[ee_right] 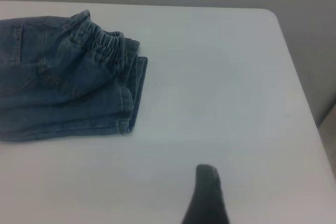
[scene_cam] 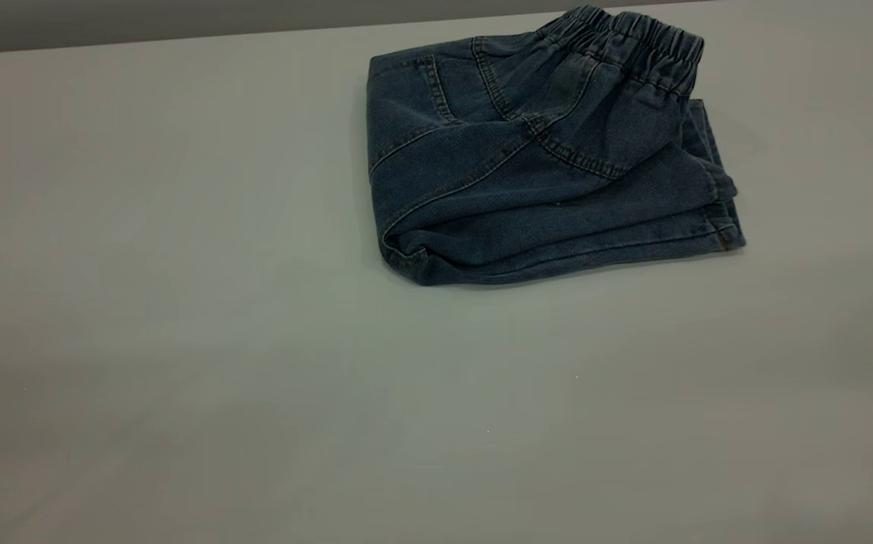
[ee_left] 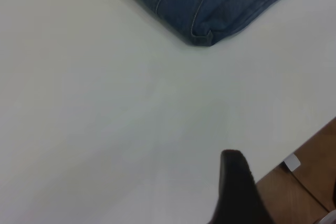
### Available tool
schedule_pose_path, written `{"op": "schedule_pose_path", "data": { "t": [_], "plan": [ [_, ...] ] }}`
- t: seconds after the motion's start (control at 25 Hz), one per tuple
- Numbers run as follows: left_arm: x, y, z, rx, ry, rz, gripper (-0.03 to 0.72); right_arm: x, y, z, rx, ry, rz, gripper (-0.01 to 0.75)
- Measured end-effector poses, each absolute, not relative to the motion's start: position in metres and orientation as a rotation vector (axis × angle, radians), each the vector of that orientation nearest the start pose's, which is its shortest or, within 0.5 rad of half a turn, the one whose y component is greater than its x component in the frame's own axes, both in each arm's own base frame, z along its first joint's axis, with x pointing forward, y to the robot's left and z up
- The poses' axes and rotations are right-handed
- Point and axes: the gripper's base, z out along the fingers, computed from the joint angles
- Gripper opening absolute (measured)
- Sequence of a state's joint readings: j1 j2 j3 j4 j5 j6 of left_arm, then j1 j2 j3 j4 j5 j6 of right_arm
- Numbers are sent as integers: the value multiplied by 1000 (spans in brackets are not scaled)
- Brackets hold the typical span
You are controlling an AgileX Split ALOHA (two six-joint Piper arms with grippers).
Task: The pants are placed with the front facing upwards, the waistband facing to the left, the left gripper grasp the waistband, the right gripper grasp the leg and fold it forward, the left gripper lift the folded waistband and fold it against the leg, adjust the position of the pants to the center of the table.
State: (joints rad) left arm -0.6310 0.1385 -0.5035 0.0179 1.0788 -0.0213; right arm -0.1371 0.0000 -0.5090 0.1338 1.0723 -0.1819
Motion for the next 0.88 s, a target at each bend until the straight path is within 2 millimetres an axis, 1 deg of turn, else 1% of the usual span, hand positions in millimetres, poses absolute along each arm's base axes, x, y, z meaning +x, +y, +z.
{"op": "schedule_pose_path", "data": {
  "t": [0.64,0.72,0.88],
  "plan": [
    [13,-7,276,646,2118,-327,392,-5,12,279,-55,2039,-37,479],
    [13,-6,276,587,2132,-296,392,-5,12,279,-69,2038,-28,479],
    [14,-4,276,389,2167,-194,392,-6,12,279,-115,2036,3,479]
  ]
}}
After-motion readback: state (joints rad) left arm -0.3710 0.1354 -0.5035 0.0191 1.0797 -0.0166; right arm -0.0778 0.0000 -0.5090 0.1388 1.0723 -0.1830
